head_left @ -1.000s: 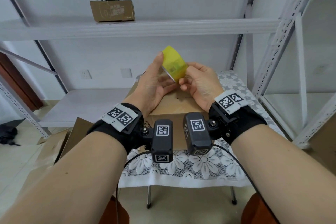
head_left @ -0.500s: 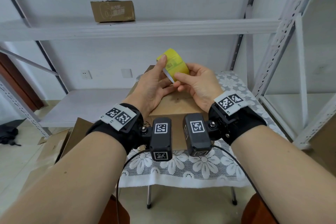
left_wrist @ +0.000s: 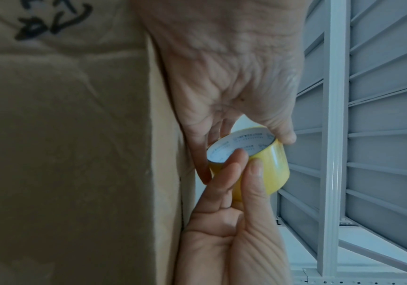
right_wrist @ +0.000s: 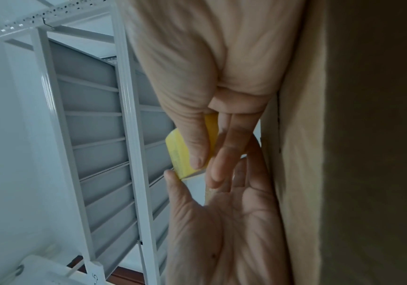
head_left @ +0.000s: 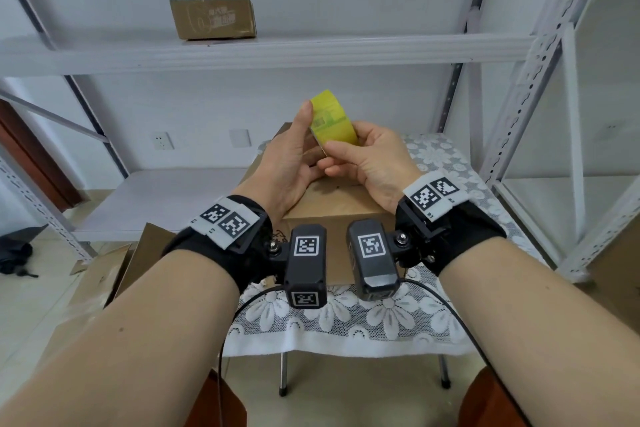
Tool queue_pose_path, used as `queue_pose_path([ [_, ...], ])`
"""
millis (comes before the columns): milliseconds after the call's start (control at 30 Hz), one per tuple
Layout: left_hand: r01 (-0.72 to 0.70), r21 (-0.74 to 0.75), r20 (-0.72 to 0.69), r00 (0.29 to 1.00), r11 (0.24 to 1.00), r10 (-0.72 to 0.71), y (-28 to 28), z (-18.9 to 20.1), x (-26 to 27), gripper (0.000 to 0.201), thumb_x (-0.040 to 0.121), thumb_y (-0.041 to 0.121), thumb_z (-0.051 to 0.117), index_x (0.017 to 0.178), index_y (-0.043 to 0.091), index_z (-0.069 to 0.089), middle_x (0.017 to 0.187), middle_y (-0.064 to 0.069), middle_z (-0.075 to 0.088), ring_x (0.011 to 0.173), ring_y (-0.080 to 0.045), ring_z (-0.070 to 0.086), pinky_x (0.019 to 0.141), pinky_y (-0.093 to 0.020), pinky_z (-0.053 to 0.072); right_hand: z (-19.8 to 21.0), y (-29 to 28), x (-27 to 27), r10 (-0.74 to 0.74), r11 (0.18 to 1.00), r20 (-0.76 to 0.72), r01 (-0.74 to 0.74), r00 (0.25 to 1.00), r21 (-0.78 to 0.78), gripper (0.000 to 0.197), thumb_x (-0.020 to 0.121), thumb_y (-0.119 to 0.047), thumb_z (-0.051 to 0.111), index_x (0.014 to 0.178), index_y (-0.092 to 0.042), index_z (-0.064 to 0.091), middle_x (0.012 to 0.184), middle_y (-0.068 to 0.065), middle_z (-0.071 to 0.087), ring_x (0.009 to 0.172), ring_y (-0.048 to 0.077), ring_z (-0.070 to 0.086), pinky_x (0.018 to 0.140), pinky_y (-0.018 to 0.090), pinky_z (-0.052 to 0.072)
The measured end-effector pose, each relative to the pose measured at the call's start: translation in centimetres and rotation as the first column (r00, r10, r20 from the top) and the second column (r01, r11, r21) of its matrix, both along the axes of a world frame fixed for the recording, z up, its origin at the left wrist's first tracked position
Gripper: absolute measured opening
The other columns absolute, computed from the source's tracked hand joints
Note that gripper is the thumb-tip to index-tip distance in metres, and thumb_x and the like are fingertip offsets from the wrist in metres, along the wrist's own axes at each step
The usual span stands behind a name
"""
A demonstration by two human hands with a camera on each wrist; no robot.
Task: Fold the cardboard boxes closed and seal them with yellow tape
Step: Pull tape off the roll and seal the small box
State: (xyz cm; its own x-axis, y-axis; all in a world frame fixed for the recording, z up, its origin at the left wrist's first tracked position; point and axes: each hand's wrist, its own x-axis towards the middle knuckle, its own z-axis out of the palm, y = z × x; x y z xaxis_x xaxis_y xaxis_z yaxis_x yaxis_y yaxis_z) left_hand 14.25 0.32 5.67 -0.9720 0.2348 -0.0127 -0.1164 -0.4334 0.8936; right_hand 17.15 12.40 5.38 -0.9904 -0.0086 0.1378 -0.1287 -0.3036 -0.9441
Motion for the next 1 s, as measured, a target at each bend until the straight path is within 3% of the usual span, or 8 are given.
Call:
queue_pose_path([
  [67,0.013,-0.006,-0.019,1.000,1.000,-0.013,-0.05,0.00,0.05,0.040,0.097,0.043,0.050,0.100,0.006,0.064,0.095,-0.012,0.072,0.083,-0.023,0.068,0.056,-0.028,0.054,0.02,-0.13,-0.01,-0.017,0.999,0.009,0.016,1.000,0.049,0.019,0.083,0.003,0.067,0.100,-0.002,0.062,0.082,0.013,0.068,0.056,0.018,0.066,0.050,0.020,0.055],
  [200,0.056,-0.052,-0.060,0.996,0.997,-0.059,0.03,-0.20,0.09,0.039,0.098,0.042,0.049,0.105,0.007,0.063,0.090,-0.006,0.075,0.090,-0.021,0.070,0.083,-0.039,0.055,0.04,-0.26,-0.02,-0.073,0.993,0.035,0.070,0.997,0.100,0.015,0.080,-0.005,0.072,0.093,-0.004,0.065,0.081,0.013,0.069,0.052,0.017,0.065,0.045,0.020,0.052],
  [300,0.035,-0.034,-0.047,0.998,0.999,-0.037,-0.05,-0.23,-0.05,0.043,0.097,0.046,0.049,0.104,0.006,0.064,0.092,-0.009,0.074,0.089,-0.021,0.070,0.075,-0.036,0.058,0.14,-0.23,0.03,-0.037,0.999,0.035,0.036,0.999,0.026,0.010,0.086,-0.005,0.065,0.096,-0.002,0.064,0.080,0.015,0.069,0.055,0.018,0.068,0.050,0.021,0.055],
  [467,0.030,-0.017,-0.043,0.999,0.999,-0.031,-0.17,-0.44,-0.42,0.048,0.097,0.050,0.047,0.107,0.007,0.064,0.106,-0.014,0.070,0.101,-0.026,0.067,0.085,-0.043,0.056,0.45,-0.11,0.25,0.041,0.993,0.014,-0.039,0.999,-0.115,0.011,0.095,-0.006,0.052,0.097,-0.003,0.063,0.079,0.013,0.071,0.062,0.022,0.070,0.057,0.024,0.058],
  [633,0.032,-0.041,-0.039,0.999,0.999,-0.033,-0.17,-0.41,-0.38,0.046,0.097,0.051,0.046,0.106,0.010,0.065,0.104,-0.013,0.070,0.103,-0.027,0.067,0.090,-0.045,0.056,0.65,-0.16,0.36,-0.013,0.990,0.031,0.018,0.999,-0.140,0.018,0.096,-0.016,0.053,0.090,-0.001,0.061,0.073,0.015,0.070,0.057,0.023,0.069,0.051,0.025,0.057],
  [800,0.015,-0.030,-0.023,1.000,0.999,-0.015,-0.18,-0.38,-0.55,0.047,0.098,0.052,0.044,0.102,0.010,0.065,0.101,-0.013,0.071,0.097,-0.027,0.067,0.072,-0.037,0.057,0.59,-0.16,0.41,0.006,0.989,-0.013,-0.008,1.000,-0.147,0.015,0.097,-0.008,0.049,0.095,0.000,0.061,0.079,0.017,0.070,0.061,0.024,0.070,0.056,0.026,0.058],
  [900,0.016,-0.018,-0.023,1.000,1.000,-0.017,-0.22,-0.51,-0.71,0.046,0.098,0.051,0.045,0.105,0.009,0.064,0.107,-0.015,0.070,0.101,-0.028,0.066,0.076,-0.038,0.057,0.61,-0.14,0.40,0.015,0.988,-0.017,-0.017,1.000,-0.154,0.014,0.098,-0.006,0.047,0.100,0.000,0.059,0.084,0.018,0.069,0.063,0.024,0.071,0.058,0.027,0.059],
  [1000,0.033,-0.036,-0.038,0.999,0.999,-0.034,-0.26,-0.55,-0.69,0.045,0.095,0.049,0.051,0.112,0.009,0.062,0.113,-0.015,0.068,0.104,-0.027,0.066,0.082,-0.040,0.057,0.70,-0.08,0.36,-0.020,0.987,0.032,0.025,0.999,-0.161,0.010,0.097,-0.007,0.050,0.094,-0.002,0.059,0.078,0.016,0.069,0.059,0.025,0.069,0.054,0.027,0.058],
])
